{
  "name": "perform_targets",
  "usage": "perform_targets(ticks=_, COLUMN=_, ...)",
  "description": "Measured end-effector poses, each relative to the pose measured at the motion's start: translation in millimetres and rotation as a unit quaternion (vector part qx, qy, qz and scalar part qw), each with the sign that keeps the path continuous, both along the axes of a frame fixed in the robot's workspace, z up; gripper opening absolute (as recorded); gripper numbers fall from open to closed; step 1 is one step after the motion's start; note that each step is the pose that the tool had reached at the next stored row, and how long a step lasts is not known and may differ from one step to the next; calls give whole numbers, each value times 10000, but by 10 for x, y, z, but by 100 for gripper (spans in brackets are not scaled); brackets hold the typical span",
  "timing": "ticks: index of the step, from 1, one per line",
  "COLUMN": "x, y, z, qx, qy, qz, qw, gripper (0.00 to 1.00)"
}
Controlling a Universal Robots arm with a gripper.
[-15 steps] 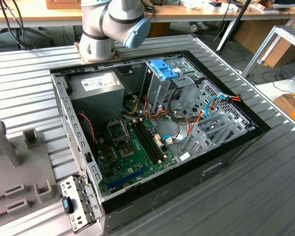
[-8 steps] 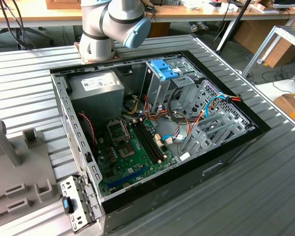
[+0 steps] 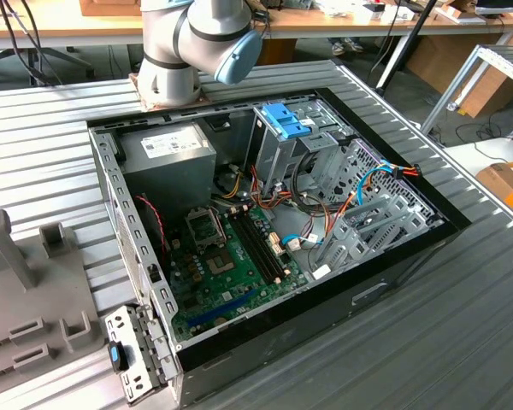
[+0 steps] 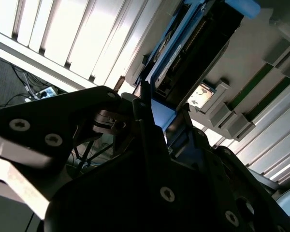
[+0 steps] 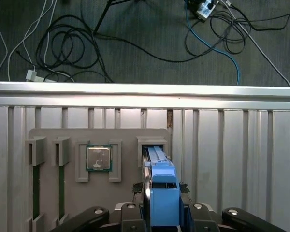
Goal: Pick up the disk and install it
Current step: 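Pick up the disk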
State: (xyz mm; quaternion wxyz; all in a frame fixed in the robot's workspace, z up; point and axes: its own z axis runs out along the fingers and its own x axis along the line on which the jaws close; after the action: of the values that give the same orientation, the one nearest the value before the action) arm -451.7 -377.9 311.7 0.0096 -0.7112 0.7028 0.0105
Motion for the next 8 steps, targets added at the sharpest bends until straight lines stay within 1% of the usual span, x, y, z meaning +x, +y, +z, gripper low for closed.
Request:
perform_targets(ticks=2, x=0, y=0, z=20, qx=0, qy=-1, qz=0, qw=10000, gripper=36)
perform_targets(ticks=3, x=0, y=0, z=42, qx=0, qy=0, qz=0, qw=10000, gripper=36)
perform_targets(ticks=8, x=0, y=0, z=46, qx=0, qy=0, qz=0, qw=10000, gripper=36)
